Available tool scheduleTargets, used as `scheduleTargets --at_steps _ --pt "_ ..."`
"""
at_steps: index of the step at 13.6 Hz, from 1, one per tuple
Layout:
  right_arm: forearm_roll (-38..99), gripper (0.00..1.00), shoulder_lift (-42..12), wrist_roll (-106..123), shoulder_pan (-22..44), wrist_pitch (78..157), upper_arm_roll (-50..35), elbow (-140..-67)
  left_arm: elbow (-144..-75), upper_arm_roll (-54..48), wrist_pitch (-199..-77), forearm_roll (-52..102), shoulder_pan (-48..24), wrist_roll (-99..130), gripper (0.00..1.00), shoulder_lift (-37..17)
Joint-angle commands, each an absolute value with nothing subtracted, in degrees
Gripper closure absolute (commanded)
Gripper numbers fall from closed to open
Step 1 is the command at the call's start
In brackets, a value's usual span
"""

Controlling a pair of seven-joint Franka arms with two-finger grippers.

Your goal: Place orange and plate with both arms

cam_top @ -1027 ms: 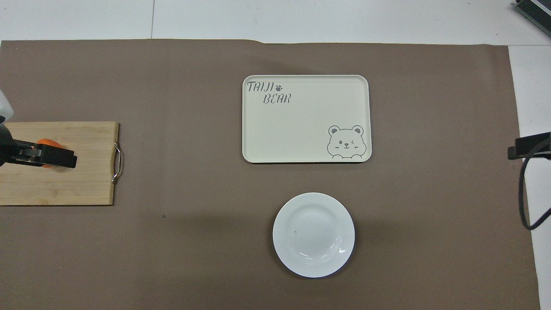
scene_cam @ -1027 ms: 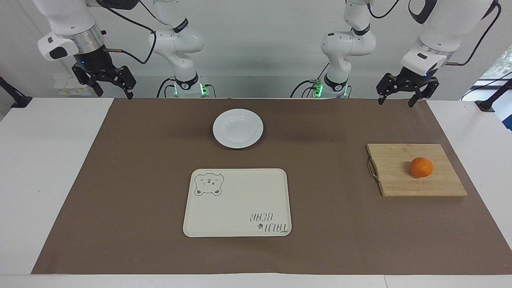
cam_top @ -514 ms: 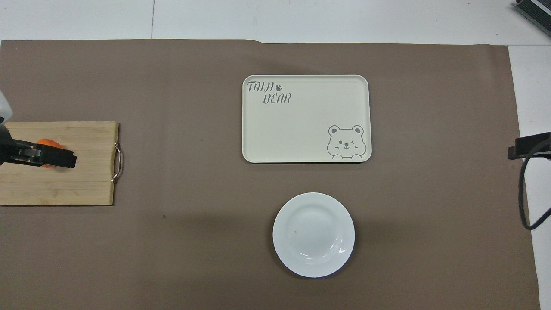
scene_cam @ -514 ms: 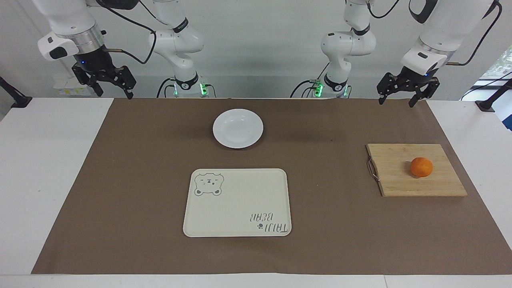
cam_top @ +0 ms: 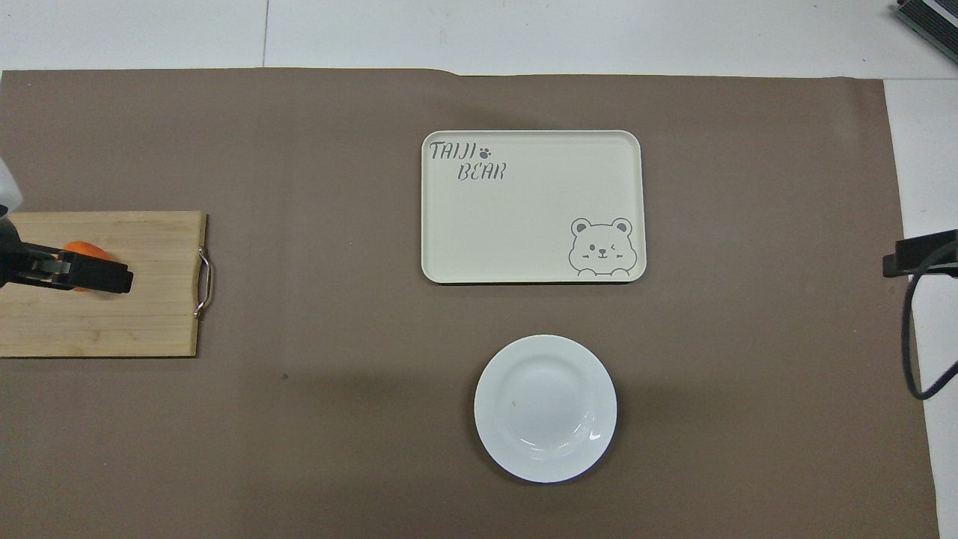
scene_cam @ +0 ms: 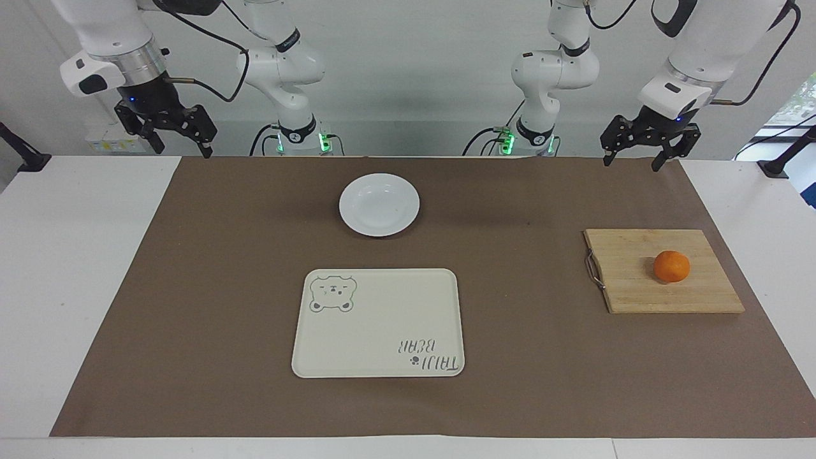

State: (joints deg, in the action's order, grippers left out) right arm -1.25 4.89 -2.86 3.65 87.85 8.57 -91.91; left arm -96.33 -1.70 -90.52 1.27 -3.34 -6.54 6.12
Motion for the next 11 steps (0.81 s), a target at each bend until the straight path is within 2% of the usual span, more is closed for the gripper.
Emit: scheduleTargets --at_steps 1,11 --pt "-1.32 0.0 5.54 -1.93 3.78 87.63 8.61 -92.2 -96.94 -1.84 -91.14 1.23 -2.81 -7.56 0.0 7.03" --pt "-1.32 0.0 5.54 -1.93 3.78 87.63 8.7 -92.2 -97.29 -1.67 -92.1 1.32 -1.23 -8.43 0.0 6.86"
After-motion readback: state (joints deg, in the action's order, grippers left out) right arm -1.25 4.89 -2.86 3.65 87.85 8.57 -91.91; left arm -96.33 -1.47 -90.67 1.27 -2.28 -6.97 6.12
